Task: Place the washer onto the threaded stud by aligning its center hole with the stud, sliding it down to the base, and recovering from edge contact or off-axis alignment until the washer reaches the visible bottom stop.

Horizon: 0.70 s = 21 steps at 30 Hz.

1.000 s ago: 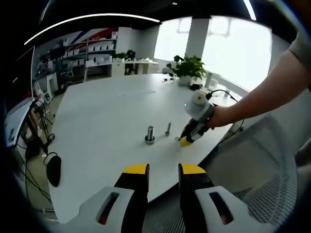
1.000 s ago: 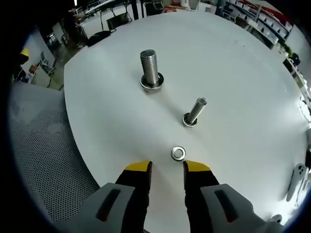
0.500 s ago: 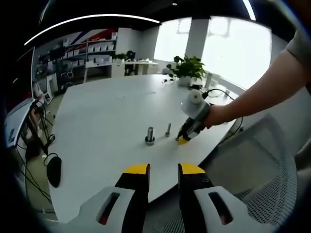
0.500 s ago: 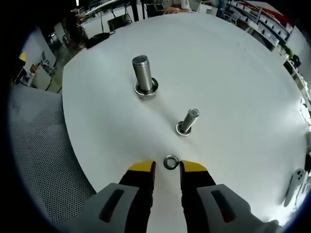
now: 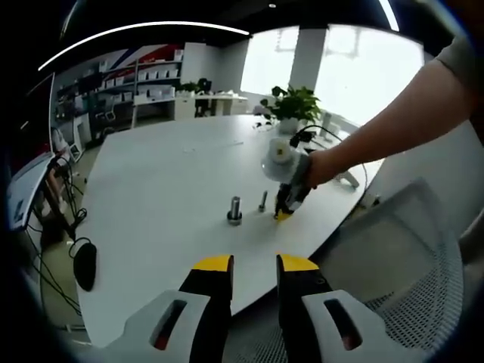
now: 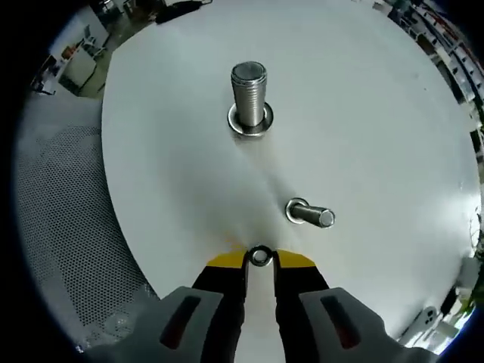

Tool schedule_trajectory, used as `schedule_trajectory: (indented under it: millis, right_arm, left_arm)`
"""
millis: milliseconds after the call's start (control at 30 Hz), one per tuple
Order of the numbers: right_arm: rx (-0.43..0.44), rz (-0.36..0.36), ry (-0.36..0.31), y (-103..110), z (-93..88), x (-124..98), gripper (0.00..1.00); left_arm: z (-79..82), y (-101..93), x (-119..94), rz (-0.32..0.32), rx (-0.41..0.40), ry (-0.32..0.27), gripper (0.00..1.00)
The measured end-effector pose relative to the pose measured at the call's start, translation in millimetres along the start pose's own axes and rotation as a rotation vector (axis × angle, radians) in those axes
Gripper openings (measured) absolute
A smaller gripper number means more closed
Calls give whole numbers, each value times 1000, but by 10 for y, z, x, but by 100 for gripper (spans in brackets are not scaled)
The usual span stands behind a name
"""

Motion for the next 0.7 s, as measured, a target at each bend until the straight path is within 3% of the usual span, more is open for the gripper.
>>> schedule_trajectory:
  millis: [500,700]
  right_arm:
    - [12,-31,-102,46,-158,-42,16]
    - [71,-6,-145,5,-272,-67,18]
  left_arm:
    - [-1,-3,2,-1,2,2,20]
    - [7,1,-6,5,2,-9,20]
Point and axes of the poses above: the point that each gripper's makers call its tool centre point, and the gripper's own axes: x roughly forward along the fingers, y roughly to its left, z roughly out of its top, the point moved 10 cm from there along -x, roughly backward along the fingers, and after that the axes turned 8 degrees about -y, right-handed, at the moved point
